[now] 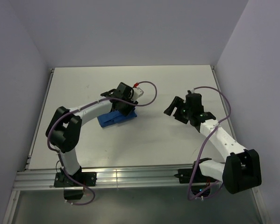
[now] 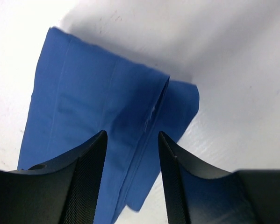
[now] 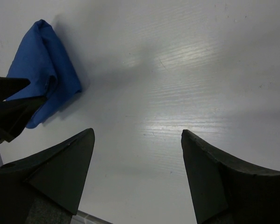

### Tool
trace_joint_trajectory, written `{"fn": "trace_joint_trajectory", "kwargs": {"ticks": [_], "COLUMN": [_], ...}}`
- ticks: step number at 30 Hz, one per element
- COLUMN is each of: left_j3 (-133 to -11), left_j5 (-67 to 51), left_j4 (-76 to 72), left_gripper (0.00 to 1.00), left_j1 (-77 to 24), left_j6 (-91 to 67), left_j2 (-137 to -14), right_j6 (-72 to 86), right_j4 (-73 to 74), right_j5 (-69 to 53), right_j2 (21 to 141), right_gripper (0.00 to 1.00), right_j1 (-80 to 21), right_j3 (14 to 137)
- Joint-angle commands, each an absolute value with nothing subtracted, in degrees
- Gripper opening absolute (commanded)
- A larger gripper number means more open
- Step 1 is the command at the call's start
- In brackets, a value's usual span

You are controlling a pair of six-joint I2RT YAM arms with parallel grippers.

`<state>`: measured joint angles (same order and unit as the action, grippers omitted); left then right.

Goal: Open and lay out the surgical kit

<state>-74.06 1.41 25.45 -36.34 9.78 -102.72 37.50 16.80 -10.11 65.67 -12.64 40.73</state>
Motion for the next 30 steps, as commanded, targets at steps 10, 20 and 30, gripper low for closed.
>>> {"fn": "trace_joint_trajectory", "kwargs": {"ticks": [10,20,30], "left_j3": [-81.03,-81.74,-90.09], "left_j5": [5.97,11.94,4.24], "left_j4": [22.76,23.64,30.75], "left_gripper": [0.29,0.00,0.07], "left_j1": [-39.81,-39.55,-34.10], "left_j6": [9.40,12.38,15.91], "left_j2": [-108.54,-106.09,-103.45], "right_j6": [37.09,36.39,36.30], "right_j4": [13.36,13.27,12.66], "right_j5": [-12.04,-11.87,-12.83], "right_j2": [67.59,68.82,69.26], "right_gripper": [0.82,0.83,0.82], "right_j1": [-11.87,-11.69,-11.69], "right_j3": [42.36,43.15,43.33]}}
